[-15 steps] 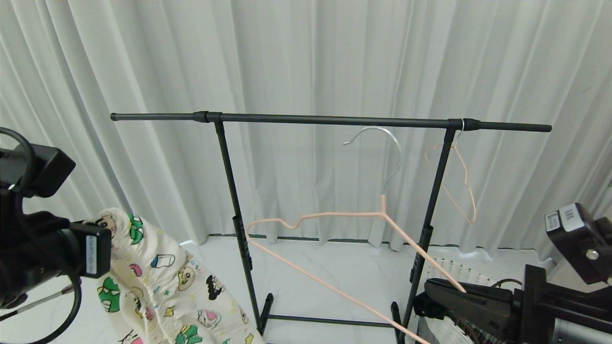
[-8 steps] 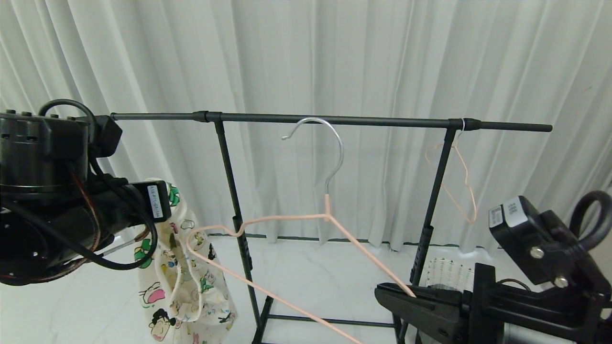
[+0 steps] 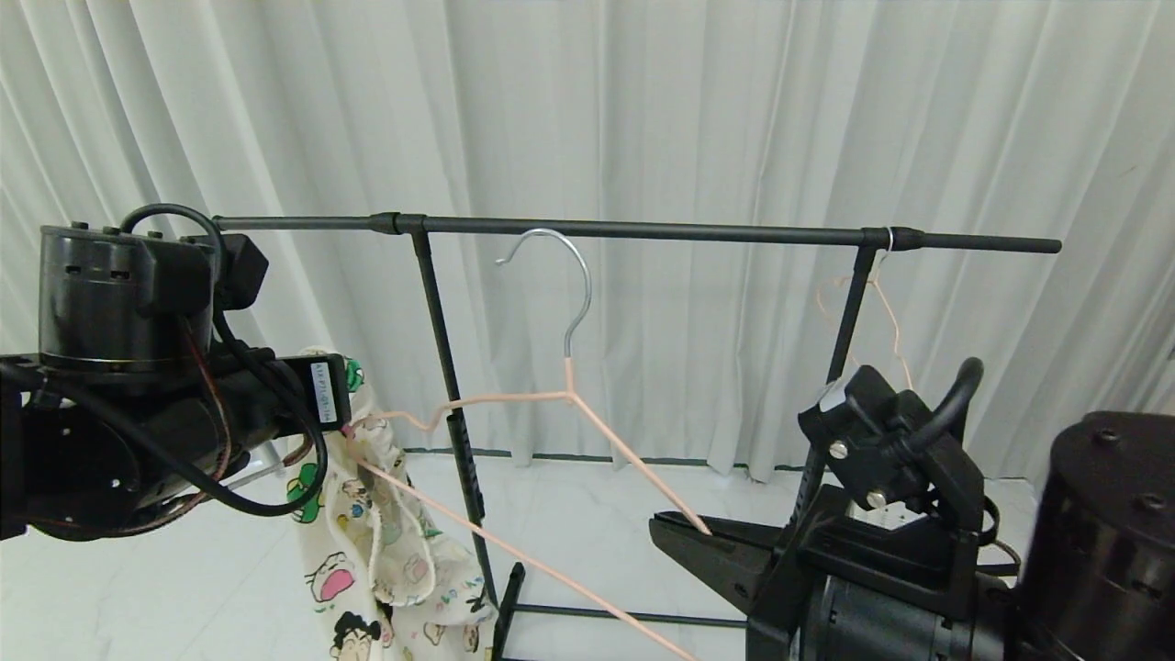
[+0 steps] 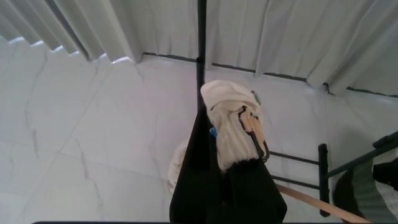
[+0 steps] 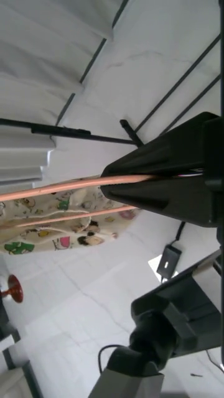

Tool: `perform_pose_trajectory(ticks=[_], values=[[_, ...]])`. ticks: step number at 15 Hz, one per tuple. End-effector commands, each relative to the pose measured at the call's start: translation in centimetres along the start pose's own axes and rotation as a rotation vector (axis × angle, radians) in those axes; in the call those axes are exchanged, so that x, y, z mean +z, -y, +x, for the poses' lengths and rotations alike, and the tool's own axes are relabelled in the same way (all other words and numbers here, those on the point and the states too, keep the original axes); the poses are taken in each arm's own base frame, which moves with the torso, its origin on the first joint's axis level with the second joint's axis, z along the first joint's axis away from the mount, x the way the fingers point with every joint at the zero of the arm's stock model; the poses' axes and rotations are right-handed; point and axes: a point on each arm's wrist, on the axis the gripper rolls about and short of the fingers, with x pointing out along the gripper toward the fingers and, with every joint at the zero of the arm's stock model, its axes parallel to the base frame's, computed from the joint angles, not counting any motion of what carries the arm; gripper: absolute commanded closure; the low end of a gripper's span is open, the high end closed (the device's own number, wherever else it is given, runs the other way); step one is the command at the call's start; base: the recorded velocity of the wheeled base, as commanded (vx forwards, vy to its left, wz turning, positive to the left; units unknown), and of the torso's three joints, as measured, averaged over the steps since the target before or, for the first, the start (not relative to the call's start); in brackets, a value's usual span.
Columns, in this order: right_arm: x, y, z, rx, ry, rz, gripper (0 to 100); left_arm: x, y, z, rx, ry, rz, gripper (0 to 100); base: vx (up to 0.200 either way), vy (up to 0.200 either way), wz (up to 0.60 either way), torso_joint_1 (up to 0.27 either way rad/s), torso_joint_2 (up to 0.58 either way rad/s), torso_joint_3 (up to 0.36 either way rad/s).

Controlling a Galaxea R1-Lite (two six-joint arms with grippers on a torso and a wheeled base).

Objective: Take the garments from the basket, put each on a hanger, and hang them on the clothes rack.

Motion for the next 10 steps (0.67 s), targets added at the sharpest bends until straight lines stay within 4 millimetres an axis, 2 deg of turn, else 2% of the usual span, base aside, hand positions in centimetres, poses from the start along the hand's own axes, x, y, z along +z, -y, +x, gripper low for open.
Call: perform_pose_trajectory(ticks=[1, 8, 10], values=[[-0.1, -0.2, 1.5, -0.012, 0.006, 0.0, 100, 0.0, 0.0, 0.0, -0.001, -0.001, -0.003, 100, 0.0, 0.0, 0.0, 0.0, 0.0, 0.0], [0.2, -0.9, 1.4, 0.022, 0.015, 0.0, 100, 0.5, -0.1, 0.6, 0.009, 0.032, -0.034, 100, 0.0, 0.0, 0.0, 0.0, 0.0, 0.0], [-0.3, -1.9, 1.1, 0.058, -0.005, -0.008, 100, 1.1, -0.1, 0.7, 0.012, 0.05, -0.044, 100, 0.0, 0.0, 0.0, 0.0, 0.0, 0.0]])
